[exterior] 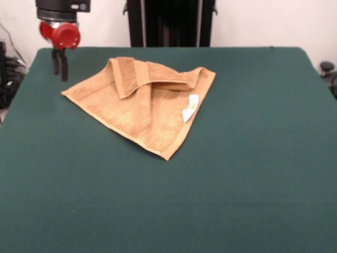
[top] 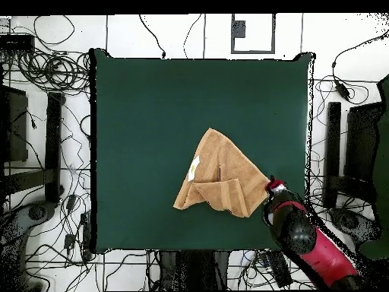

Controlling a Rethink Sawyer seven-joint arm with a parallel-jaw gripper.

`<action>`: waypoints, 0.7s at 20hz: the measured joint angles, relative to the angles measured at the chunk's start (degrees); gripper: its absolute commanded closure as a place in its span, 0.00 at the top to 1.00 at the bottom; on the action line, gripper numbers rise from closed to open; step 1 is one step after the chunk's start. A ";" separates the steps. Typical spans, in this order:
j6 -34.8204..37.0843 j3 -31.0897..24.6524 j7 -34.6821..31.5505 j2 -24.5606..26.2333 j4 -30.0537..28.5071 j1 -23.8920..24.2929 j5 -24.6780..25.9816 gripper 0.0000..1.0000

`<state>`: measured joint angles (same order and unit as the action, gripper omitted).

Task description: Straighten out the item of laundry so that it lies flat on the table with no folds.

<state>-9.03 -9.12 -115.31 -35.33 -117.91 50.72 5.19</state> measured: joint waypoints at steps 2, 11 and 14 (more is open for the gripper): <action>0.00 0.01 -0.11 -0.05 -0.95 -0.43 -1.12 1.00; 0.04 -0.04 -0.11 -1.10 -3.59 -5.14 -2.51 1.00; 0.68 -0.51 -0.11 -3.31 -4.71 -5.81 -2.51 1.00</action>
<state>-8.35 -9.63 -115.42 -38.65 -122.61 44.91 2.68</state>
